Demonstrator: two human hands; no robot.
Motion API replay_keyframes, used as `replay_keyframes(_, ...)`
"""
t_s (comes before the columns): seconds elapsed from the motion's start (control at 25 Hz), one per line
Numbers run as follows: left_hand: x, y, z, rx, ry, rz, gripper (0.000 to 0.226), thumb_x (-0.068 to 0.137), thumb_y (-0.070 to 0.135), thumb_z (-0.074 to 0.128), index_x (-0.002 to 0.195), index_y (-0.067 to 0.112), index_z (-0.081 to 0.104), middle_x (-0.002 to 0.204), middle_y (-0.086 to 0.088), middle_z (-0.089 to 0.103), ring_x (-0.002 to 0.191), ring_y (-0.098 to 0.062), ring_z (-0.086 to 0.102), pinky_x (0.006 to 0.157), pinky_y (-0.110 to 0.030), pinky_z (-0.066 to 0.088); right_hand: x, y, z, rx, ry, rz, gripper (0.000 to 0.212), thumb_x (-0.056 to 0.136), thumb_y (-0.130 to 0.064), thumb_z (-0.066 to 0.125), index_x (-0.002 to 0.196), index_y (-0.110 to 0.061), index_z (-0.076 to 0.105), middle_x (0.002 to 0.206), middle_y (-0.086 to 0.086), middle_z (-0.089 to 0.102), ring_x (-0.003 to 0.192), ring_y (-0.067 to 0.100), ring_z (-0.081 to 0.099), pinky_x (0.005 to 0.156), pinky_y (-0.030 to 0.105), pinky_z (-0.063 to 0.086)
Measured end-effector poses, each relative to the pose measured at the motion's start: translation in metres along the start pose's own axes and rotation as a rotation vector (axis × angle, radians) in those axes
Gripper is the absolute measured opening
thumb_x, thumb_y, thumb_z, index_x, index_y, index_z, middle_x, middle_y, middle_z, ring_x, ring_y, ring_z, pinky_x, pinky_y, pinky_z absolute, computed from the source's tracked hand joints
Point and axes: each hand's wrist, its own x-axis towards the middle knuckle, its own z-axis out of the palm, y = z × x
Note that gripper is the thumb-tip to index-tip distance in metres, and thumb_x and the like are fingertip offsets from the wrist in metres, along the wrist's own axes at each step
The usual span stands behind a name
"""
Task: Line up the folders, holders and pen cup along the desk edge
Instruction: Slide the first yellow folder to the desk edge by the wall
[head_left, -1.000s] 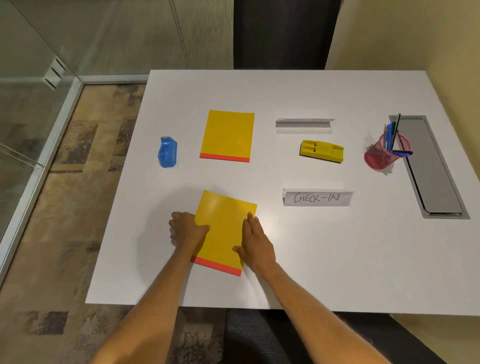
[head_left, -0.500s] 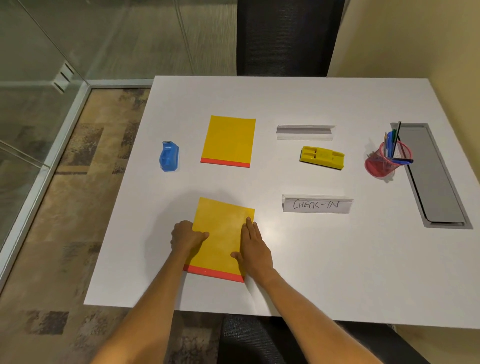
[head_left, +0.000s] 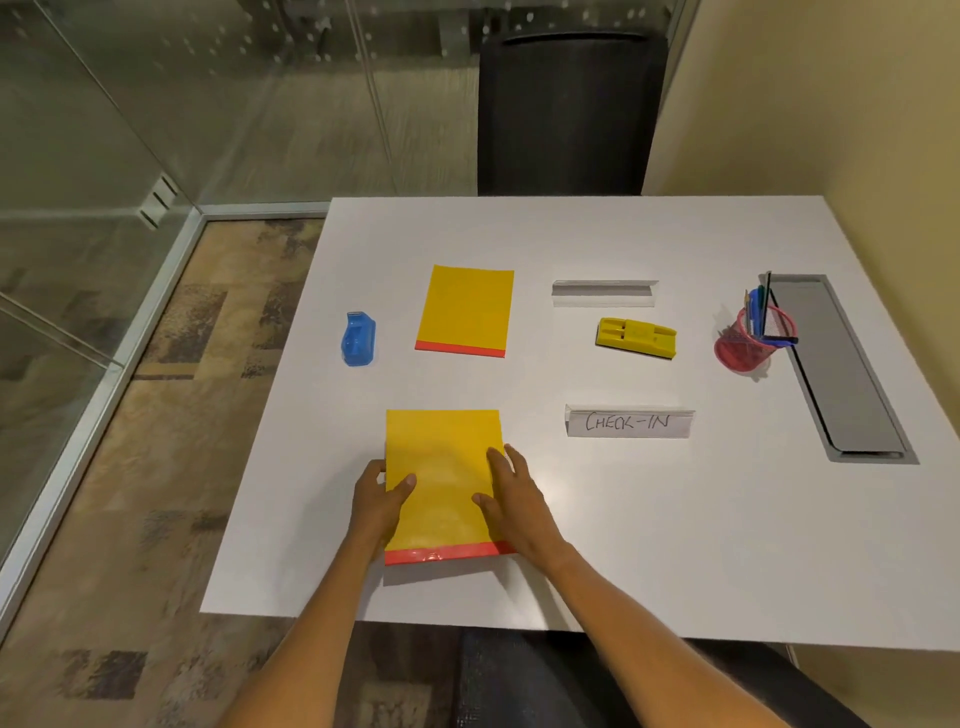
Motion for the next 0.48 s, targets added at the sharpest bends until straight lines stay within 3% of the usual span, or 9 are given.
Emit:
replay_keyframes(0.12,-0.019,0.009,-0.004,-0.039,0.006,0.03,0.04,0.092,0.016,0.068,0.127,0.007,0.053,0.126,-0.017,0.062,0.109,-0.034,0.063,0.094,-0.05,0.055,-0.017,-0.016,-0.017,0.24,0.112,0.054,0.068,0.09,-0.026,0.065,0.148,-0.015,0.031,0.149,0.01,0.04,0.129,0.026,0.048,0.106,0.036,0.044)
replay_keyframes(0.2,-0.039,0.018,-0.008,-0.09,-0.004,0.065,0.029,0.093,0.016,0.067,0.12,0.013,0.056,0.118,-0.01,0.063,0.094,-0.021,0.064,0.079,-0.035,0.055,-0.032,-0.027,-0.032,0.457,0.17,0.143,0.065,0.089,-0.02,0.067,0.146,-0.019,0.035,0.134,0.009,0.055,0.104,0.019,0.062,0.081,0.023,0.055)
replay_keyframes(0.24,-0.049,0.023,-0.009,-0.101,-0.015,0.081,0.024,0.094,0.016,0.065,0.115,0.017,0.055,0.113,-0.006,0.063,0.087,-0.014,0.064,0.07,-0.028,0.053,-0.039,-0.033,-0.04,0.532,0.188,0.18,0.064,0.088,-0.019,0.068,0.144,-0.021,0.037,0.125,0.008,0.06,0.091,0.013,0.065,0.068,0.016,0.053)
replay_keyframes(0.32,-0.067,0.034,-0.012,-0.108,-0.051,0.105,0.021,0.096,0.016,0.062,0.114,0.02,0.055,0.11,-0.003,0.062,0.083,-0.009,0.063,0.065,-0.025,0.051,-0.052,-0.042,-0.057,0.594,0.229,0.222,0.058,0.087,-0.017,0.07,0.139,-0.022,0.046,0.114,0.005,0.064,0.083,0.005,0.064,0.06,0.013,0.049)
replay_keyframes(0.48,-0.098,0.06,-0.011,-0.098,-0.175,0.126,0.036,0.099,0.012,0.056,0.135,0.009,0.053,0.126,-0.011,0.062,0.112,-0.032,0.063,0.097,-0.047,0.054,-0.078,-0.052,-0.094,0.654,0.304,0.22,0.05,0.082,-0.012,0.074,0.129,-0.019,0.057,0.108,0.007,0.067,0.084,0.007,0.063,0.067,0.02,0.05)
